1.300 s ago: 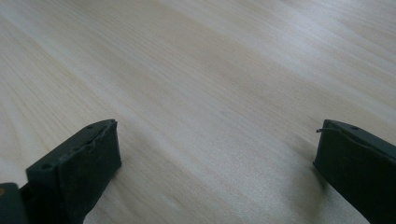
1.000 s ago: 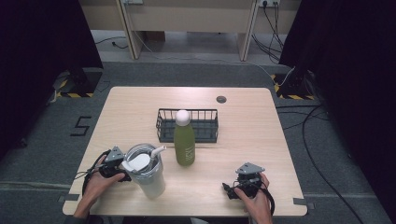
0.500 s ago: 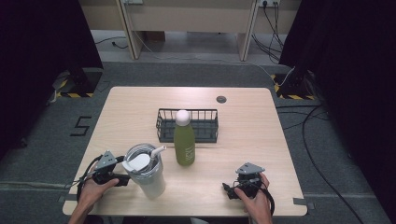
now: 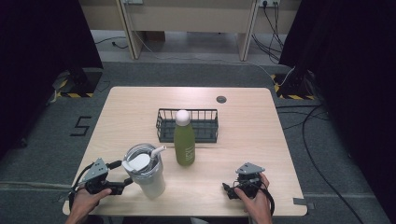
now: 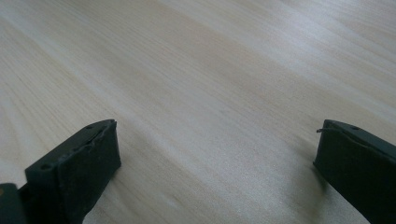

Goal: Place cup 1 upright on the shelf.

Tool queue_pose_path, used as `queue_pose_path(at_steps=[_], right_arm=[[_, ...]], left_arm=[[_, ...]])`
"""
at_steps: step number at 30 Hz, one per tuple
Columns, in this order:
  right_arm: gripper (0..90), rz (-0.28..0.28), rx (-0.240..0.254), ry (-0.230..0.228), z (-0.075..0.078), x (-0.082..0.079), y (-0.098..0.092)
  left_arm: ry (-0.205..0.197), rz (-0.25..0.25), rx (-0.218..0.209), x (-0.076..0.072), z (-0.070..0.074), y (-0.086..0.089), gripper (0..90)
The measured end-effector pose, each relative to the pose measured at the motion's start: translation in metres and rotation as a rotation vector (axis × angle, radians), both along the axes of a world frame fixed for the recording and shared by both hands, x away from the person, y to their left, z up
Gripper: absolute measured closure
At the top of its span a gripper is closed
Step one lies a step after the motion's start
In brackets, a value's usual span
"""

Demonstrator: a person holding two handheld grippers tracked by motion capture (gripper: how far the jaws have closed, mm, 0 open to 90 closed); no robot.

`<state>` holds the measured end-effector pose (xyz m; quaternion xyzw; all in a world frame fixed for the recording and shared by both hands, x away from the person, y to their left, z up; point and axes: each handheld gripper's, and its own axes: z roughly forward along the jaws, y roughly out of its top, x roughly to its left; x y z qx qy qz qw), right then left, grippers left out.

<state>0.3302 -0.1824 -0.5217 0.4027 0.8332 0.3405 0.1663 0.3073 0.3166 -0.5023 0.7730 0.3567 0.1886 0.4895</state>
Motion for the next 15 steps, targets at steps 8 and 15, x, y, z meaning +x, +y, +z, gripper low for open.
queue_pose_path(at_steps=[8, 15], right_arm=[[0.3, 0.0, -0.001, 0.0, 0.0, 0.0, 0.0], [0.3, -0.001, -0.001, -0.001, 0.0, 0.0, 0.0]], left_arm=[[-0.024, 0.005, -0.009, -0.012, 0.001, 0.003, 14.9], [-0.036, -0.025, -0.019, -0.022, 0.002, -0.004, 14.9]])
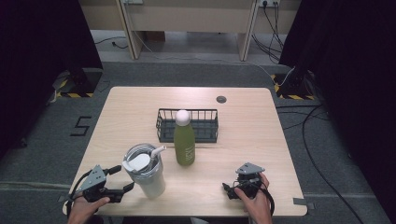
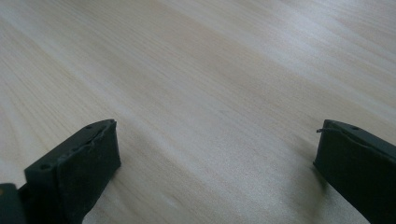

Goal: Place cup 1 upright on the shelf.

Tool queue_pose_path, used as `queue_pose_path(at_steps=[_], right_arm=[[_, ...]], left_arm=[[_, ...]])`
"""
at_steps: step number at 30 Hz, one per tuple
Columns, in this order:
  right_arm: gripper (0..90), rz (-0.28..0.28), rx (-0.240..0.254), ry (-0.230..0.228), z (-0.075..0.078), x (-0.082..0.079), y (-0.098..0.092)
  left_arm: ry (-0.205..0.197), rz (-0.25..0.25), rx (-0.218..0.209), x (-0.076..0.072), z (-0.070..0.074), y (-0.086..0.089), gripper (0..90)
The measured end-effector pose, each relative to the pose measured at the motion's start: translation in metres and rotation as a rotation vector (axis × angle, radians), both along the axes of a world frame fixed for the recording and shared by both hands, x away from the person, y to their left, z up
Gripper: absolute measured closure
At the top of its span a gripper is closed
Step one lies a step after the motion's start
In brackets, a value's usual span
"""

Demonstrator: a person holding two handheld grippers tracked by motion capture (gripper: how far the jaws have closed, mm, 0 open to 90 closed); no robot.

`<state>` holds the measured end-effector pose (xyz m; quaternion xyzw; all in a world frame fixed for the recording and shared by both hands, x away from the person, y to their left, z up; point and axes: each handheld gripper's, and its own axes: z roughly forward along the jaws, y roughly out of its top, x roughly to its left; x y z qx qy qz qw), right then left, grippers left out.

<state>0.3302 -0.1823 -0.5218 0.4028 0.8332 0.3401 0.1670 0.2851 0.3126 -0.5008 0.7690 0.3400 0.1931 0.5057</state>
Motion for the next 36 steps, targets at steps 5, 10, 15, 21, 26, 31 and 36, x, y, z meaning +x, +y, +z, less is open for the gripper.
queue_pose_path(at_steps=[5, 10, 15, 21, 26, 31, 36], right_arm=[[0.3, 0.0, 0.0, 0.0, 0.0, 0.0, 0.0], [0.3, 0.0, 0.0, 0.0, 0.0, 0.0, 0.0], [0.4, -0.002, -0.001, 0.001, 0.0, 0.0, 0.0], [0.4, -0.002, 0.0, 0.002, 0.0, 0.0, 0.0], [0.4, -0.002, 0.0, 0.002, 0.0, 0.0, 0.0], [0.4, -0.002, 0.0, 0.001, 0.0, 0.0, 0.0], [0.4, -0.002, 0.0, 0.001, 0.0, 0.0, 0.0]], left_arm=[[-0.002, -0.007, -0.014, -0.008, 0.0, 0.001, 15.0], [-0.011, -0.04, -0.027, -0.012, 0.002, -0.002, 14.9], [-0.016, -0.056, -0.037, -0.015, 0.002, -0.008, 14.9], [-0.031, -0.075, -0.059, -0.018, 0.005, -0.015, 15.0], [-0.053, -0.077, -0.095, -0.02, 0.007, -0.024, 15.0], [-0.073, -0.079, -0.109, -0.018, 0.004, -0.035, 14.8], [-0.08, -0.092, -0.115, -0.017, 0.004, -0.042, 14.7]])
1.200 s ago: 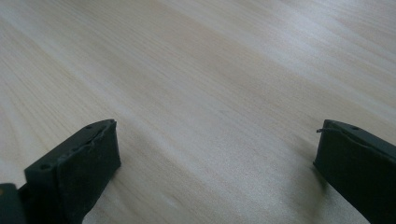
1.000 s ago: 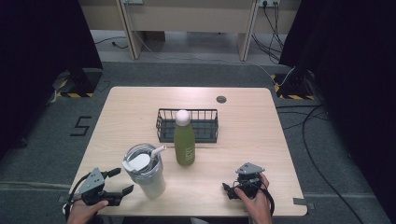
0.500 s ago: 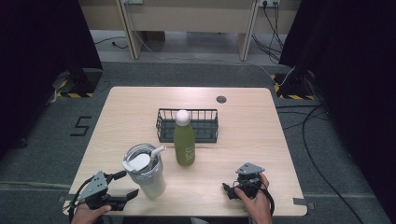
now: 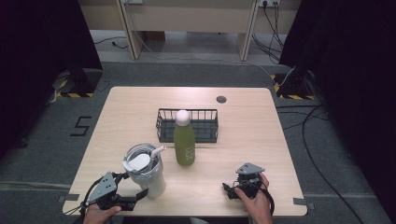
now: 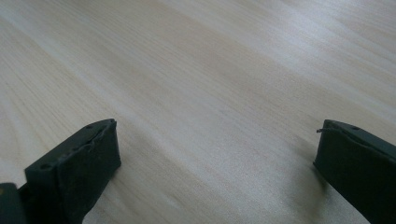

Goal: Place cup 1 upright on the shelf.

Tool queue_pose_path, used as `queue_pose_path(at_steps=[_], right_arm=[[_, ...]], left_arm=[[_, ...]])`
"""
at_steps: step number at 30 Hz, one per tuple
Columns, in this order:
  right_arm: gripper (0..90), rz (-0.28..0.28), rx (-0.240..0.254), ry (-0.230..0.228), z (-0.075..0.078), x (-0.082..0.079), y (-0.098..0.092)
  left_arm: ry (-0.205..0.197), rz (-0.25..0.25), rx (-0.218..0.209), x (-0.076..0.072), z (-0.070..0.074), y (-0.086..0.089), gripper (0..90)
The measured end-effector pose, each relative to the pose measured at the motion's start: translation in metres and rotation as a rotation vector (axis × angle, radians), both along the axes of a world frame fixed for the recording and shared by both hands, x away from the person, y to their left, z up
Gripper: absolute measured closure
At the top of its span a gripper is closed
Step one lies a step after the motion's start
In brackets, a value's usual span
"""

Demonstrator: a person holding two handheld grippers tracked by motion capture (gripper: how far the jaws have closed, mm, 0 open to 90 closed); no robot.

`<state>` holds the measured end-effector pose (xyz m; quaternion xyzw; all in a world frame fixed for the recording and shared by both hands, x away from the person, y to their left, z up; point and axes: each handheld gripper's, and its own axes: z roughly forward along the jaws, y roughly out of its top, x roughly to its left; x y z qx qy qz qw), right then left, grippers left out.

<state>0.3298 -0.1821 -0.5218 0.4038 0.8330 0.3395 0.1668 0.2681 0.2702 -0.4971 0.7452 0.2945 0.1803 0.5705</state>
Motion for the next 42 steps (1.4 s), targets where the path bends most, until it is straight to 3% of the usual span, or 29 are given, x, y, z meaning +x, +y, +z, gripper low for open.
queue_pose_path(at_steps=[12, 27, 42], right_arm=[[0.4, 0.0, 0.0, 0.0, 0.0, 0.0, 0.0], [0.4, 0.005, -0.001, -0.003, 0.0, 0.0, 0.0], [0.4, 0.011, 0.0, -0.002, 0.0, 0.0, 0.0]], left_arm=[[-0.02, -0.001, 0.038, 0.007, -0.003, -0.016, 11.4], [-0.04, 0.014, 0.039, 0.015, -0.007, -0.029, 8.4], [-0.062, 0.015, -0.011, 0.02, -0.009, -0.034, 9.1]])
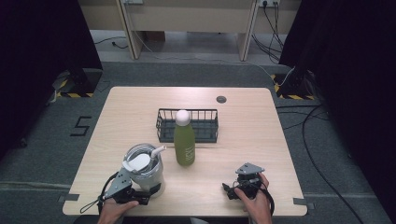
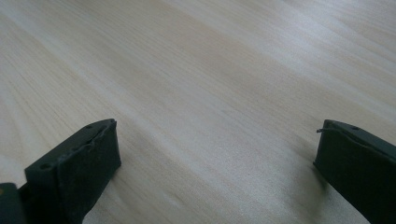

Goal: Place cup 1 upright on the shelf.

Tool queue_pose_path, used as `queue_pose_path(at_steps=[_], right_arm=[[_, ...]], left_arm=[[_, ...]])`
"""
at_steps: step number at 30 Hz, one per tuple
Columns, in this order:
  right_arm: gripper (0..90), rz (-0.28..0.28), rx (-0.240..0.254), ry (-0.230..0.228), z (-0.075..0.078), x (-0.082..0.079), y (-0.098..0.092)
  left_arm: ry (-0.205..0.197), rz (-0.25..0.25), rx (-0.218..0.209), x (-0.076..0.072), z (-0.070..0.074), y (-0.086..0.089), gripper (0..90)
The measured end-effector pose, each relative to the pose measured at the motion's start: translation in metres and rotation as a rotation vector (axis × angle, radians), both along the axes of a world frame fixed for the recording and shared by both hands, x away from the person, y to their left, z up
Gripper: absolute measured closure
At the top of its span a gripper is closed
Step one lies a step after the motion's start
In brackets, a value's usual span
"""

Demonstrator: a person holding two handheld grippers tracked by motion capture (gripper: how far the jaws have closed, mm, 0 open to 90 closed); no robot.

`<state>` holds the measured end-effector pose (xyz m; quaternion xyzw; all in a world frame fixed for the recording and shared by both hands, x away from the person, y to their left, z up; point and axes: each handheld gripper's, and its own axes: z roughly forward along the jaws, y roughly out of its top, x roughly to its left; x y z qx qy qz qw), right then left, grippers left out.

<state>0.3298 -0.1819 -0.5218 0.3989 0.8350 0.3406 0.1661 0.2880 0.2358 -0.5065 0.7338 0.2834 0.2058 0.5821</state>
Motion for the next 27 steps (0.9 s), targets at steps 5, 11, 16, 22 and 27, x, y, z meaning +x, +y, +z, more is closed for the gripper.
queue_pose_path(at_steps=[5, 11, 16, 22, 27], right_arm=[[0.4, 0.001, 0.0, 0.0, 0.0, 0.0, 0.0], [0.4, 0.004, 0.0, 0.0, 0.0, 0.0, 0.0], [0.4, 0.001, 0.001, 0.002, 0.0, 0.0, 0.0], [0.4, 0.001, 0.001, 0.003, 0.0, 0.0, 0.0], [0.4, 0.001, 0.001, 0.003, 0.0, 0.0, 0.0]], left_arm=[[-0.007, 0.002, -0.009, 0.0, -0.001, 0.001, 9.5], [-0.015, 0.002, -0.012, 0.0, -0.002, 0.001, 9.9], [-0.008, -0.003, -0.014, 0.001, -0.001, 0.002, 10.1], [-0.011, 0.011, 0.003, 0.005, 0.001, 0.004, 10.1], [-0.005, 0.025, -0.019, 0.011, 0.005, 0.008, 10.2]])
